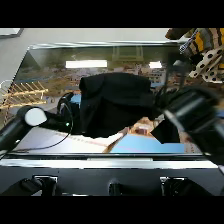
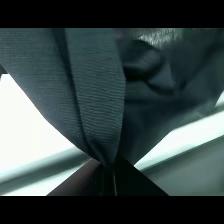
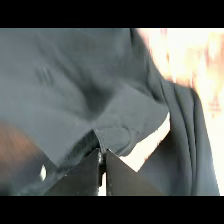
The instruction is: Fold the clothes and pants, and hang the long-sleeved shirts on hangers.
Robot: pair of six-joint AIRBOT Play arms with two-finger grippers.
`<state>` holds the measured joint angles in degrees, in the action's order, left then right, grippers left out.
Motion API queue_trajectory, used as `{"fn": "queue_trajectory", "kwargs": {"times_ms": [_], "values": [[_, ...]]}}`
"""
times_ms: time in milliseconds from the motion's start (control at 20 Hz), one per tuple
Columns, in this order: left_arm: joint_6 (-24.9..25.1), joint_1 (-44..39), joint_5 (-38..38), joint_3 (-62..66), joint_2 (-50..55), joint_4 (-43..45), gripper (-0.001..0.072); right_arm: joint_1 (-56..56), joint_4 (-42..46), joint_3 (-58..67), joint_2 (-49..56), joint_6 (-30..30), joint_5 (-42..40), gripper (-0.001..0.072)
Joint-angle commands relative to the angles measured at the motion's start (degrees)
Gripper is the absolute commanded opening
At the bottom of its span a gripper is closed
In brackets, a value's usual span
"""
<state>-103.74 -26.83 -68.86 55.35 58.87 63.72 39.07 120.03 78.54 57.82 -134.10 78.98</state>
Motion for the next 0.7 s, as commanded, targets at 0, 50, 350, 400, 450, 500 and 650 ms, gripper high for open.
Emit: {"fn": "queue_trajectory", "kwargs": {"times_ms": [0,50,350,400,450,500,650], "values": [[-9.62,-7.17,-6.05,0.87,-8.0,-0.81,0.0022,0.0,2.67,10.43,-0.02,-0.07,0.35,0.0038],[-12.87,-11.17,-5.27,0.87,-8.33,-1.95,0.0023,0.02,2.08,11.02,-0.02,-0.09,0.98,0.0038],[-22.23,-31.8,9.66,0.63,2.03,-5.57,0.0023,0.02,4.09,4.37,2.12,0.46,5.31,0.0039],[-21.27,-32.74,10.78,0.63,5.25,-7.78,0.0024,0.0,5.86,1.25,2.12,-1.55,4.11,0.0039],[-17.94,-33.0,12.28,0.63,8.55,-11.41,0.0024,0.0,7.76,-2.14,2.12,-3.96,2.56,0.0039],[-14.43,-32.92,14.08,0.66,11.54,-15.32,0.0024,0.0,8.59,-5.73,2.12,-7.43,0.15,0.0039],[-5.33,-31.65,19.12,0.66,18.8,-23.96,0.0023,0.0,7.5,-13.75,4.15,-17.35,-7.1,0.0039]]}}
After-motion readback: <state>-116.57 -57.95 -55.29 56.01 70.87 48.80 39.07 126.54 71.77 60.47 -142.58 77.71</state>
